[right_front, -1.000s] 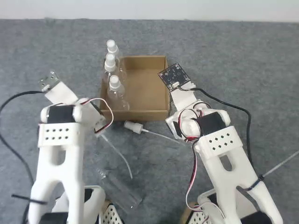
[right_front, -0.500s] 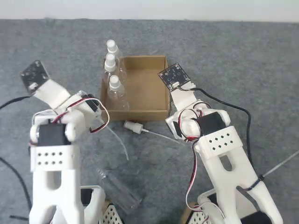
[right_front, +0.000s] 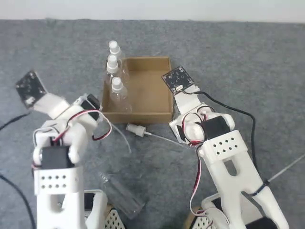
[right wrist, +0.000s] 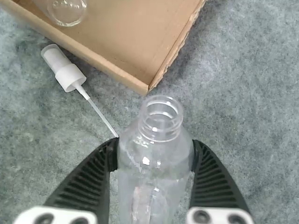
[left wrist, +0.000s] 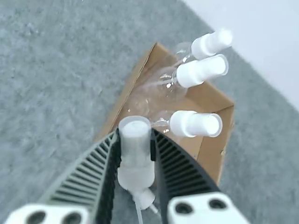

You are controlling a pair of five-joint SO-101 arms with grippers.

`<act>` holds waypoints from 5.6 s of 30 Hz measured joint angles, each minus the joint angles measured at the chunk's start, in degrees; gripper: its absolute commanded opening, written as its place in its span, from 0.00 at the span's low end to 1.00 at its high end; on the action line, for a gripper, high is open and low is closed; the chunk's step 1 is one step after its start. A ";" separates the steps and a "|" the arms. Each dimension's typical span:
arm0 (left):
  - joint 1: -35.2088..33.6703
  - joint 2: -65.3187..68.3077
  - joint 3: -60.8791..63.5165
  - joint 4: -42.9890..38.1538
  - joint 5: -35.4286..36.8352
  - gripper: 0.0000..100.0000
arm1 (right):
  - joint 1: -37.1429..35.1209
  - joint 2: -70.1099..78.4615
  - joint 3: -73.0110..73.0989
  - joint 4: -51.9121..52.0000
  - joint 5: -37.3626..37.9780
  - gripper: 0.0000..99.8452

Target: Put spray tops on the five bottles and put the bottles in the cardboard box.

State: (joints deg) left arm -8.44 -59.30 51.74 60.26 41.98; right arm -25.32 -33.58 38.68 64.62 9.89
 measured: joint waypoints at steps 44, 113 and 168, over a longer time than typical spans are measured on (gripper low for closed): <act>-0.09 -32.97 16.35 -7.65 5.45 0.01 | -3.69 -21.36 10.81 -2.11 -0.35 0.09; -6.68 -44.04 20.13 -16.44 19.16 0.01 | -14.07 -22.33 25.14 -19.69 4.75 0.09; 7.56 -44.04 22.86 -13.98 15.21 0.01 | -16.09 -22.51 25.85 -21.36 4.92 0.09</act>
State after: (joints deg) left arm -0.88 -103.34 74.59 46.29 57.19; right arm -41.41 -56.09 64.53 43.25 14.81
